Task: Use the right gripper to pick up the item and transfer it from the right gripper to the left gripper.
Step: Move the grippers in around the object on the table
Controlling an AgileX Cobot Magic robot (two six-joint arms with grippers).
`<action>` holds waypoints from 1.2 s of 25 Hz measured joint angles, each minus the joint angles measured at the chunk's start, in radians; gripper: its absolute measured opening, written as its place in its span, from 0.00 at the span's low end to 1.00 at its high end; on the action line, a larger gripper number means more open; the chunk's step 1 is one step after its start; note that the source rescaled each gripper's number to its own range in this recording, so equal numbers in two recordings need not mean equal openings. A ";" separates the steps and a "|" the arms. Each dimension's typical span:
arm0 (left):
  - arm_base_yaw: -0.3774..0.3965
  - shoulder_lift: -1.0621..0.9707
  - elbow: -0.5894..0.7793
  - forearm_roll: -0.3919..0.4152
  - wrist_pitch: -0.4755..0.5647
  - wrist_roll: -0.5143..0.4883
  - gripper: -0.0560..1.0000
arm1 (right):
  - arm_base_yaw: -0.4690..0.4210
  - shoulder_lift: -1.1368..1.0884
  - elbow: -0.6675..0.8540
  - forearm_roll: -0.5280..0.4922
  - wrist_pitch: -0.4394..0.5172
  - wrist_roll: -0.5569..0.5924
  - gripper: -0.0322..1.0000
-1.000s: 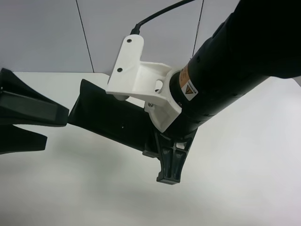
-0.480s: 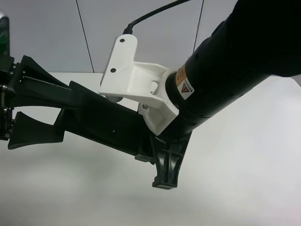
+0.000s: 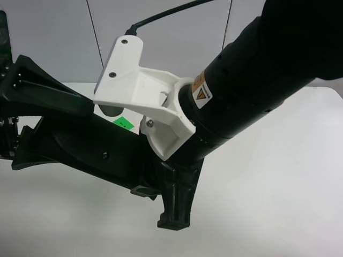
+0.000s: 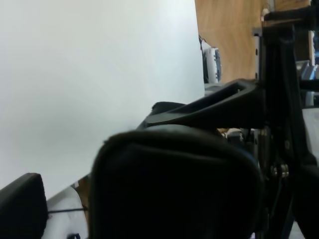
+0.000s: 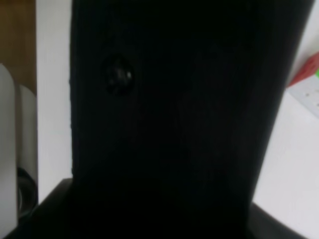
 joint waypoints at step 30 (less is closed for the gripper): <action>0.000 0.000 0.000 -0.098 0.050 0.009 0.07 | 0.000 -0.001 -0.001 0.115 -0.057 -0.048 0.88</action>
